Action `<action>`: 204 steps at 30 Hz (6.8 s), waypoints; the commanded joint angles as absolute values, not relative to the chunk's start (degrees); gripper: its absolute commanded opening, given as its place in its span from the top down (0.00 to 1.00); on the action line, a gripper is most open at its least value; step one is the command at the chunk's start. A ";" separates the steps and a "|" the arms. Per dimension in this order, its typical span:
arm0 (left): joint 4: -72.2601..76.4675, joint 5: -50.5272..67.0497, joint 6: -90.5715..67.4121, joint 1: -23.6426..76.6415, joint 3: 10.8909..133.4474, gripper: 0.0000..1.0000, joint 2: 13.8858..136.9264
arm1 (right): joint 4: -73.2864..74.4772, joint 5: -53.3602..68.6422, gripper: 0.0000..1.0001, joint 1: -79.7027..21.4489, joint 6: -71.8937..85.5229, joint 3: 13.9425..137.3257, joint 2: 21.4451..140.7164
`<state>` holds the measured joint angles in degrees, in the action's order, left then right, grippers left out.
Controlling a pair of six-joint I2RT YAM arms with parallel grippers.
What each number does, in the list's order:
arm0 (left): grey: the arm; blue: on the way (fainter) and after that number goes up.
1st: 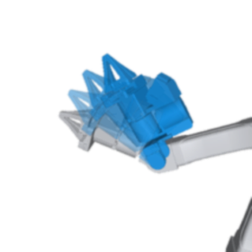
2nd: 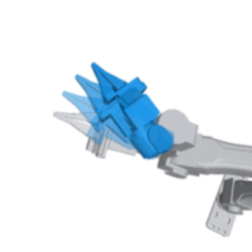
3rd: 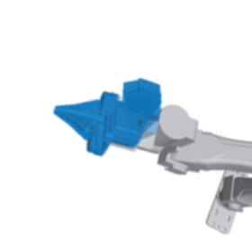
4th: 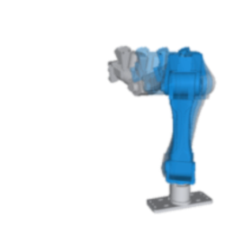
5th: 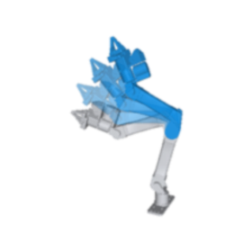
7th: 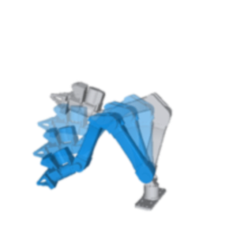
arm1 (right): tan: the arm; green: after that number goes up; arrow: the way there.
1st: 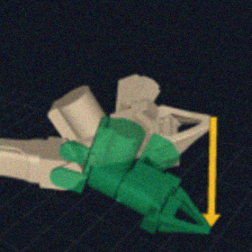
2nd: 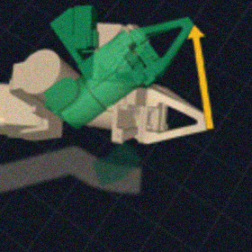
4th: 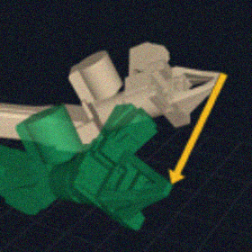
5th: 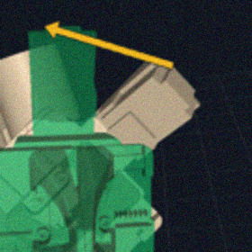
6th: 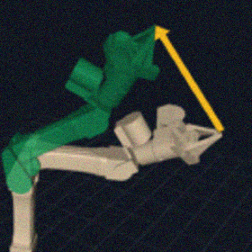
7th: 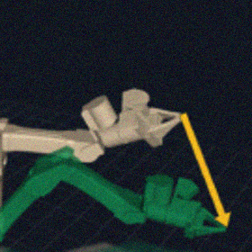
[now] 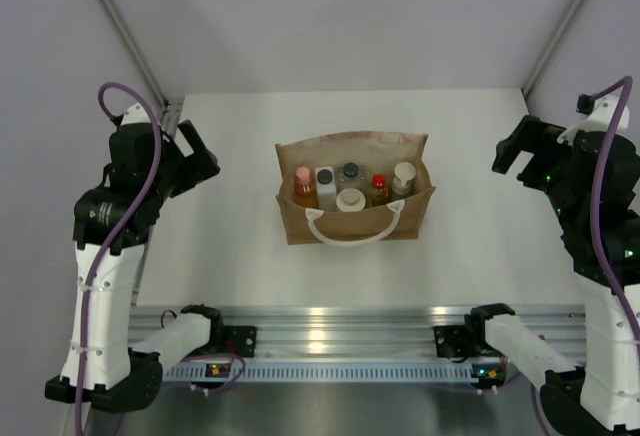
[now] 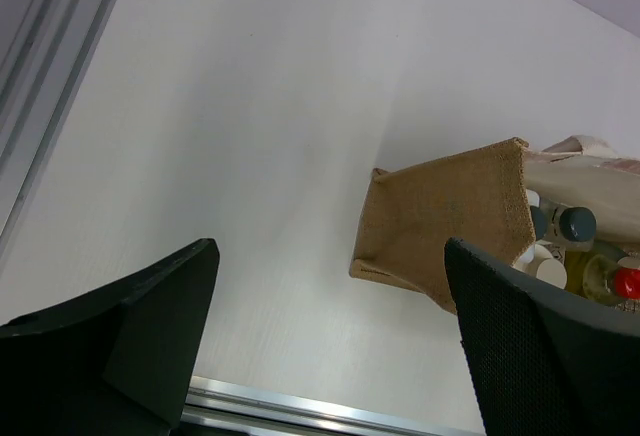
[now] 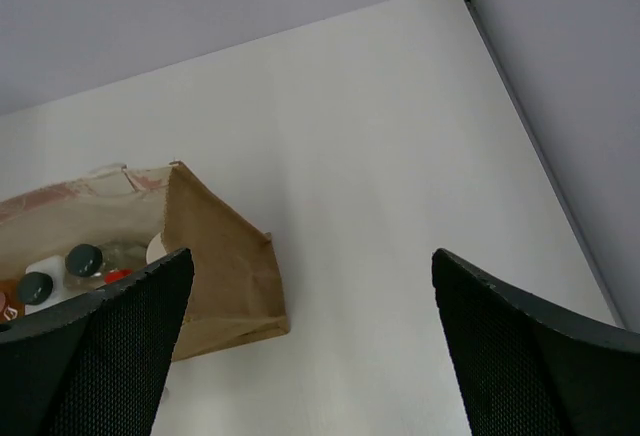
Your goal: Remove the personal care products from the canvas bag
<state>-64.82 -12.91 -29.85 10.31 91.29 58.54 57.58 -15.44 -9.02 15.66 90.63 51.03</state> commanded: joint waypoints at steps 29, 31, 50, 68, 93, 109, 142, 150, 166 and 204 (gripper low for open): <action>-65.21 -19.07 -51.16 39.11 91.05 0.35 76.02 | 58.80 3.95 0.01 -10.11 18.28 88.77 55.02; -65.21 -19.25 -50.37 39.20 90.70 0.37 77.69 | 58.71 6.41 0.00 -10.37 18.11 89.12 55.55; -65.92 -21.62 -56.16 42.10 76.65 1.00 72.60 | 53.00 -9.40 0.04 -47.89 24.52 106.25 81.19; -65.74 -24.70 -59.50 42.19 74.53 1.00 69.26 | 50.27 -13.88 0.37 -55.72 20.13 121.29 109.86; -65.83 -24.35 -55.28 42.10 80.42 1.00 72.51 | 44.30 -17.23 0.62 -55.81 20.83 118.92 116.63; -65.74 -24.26 -54.58 42.10 80.51 1.00 72.42 | 42.80 -17.84 0.79 -56.34 22.68 112.68 114.26; -65.74 -25.84 -55.11 42.10 82.09 1.00 73.04 | 31.99 -23.03 1.00 -56.87 19.51 113.20 98.62; -65.74 -25.93 -55.19 42.10 82.00 1.00 73.12 | 33.66 -24.08 1.00 -57.22 16.53 117.06 94.75; -65.74 -25.93 -54.93 42.10 82.27 1.00 73.74 | 43.06 -28.20 1.00 -57.39 10.11 132.80 93.52; -65.57 -24.79 -54.49 42.10 82.62 1.00 75.15 | 45.01 -31.21 1.00 -24.00 4.92 114.74 73.40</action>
